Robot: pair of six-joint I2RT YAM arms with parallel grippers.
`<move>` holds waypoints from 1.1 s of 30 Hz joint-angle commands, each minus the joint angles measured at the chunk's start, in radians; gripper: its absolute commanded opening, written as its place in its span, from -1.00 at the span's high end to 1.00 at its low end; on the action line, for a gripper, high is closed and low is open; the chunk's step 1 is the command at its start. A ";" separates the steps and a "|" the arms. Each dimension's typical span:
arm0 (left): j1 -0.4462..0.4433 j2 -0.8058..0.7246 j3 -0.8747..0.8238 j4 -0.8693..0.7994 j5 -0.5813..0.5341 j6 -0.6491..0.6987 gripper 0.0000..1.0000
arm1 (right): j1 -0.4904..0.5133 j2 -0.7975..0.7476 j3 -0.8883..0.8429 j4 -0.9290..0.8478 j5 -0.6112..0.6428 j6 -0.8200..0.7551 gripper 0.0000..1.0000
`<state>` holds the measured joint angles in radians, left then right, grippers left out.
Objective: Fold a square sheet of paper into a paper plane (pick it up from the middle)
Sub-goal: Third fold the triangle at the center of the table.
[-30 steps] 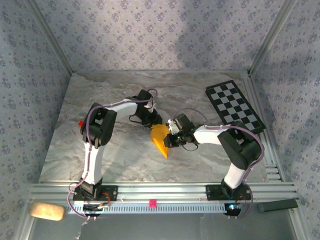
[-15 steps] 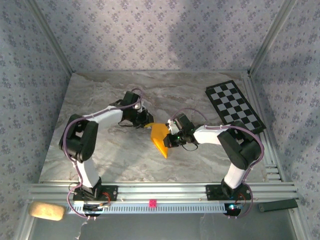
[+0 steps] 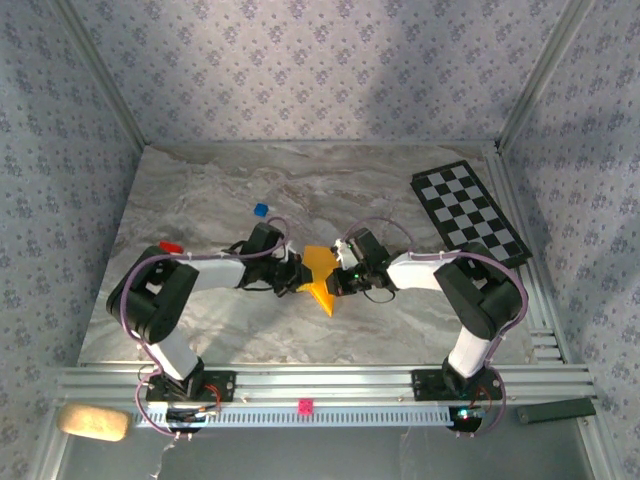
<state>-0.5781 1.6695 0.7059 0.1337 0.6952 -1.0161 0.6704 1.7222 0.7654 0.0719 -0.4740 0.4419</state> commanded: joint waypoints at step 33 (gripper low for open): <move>-0.019 0.123 -0.076 0.117 -0.130 0.056 1.00 | 0.016 -0.033 -0.007 -0.033 0.028 0.048 0.81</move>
<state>-0.5877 1.7412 0.6460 0.2920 0.6422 -0.9955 0.6796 1.7176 0.7654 0.0780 -0.4614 0.4644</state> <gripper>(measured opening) 0.041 0.071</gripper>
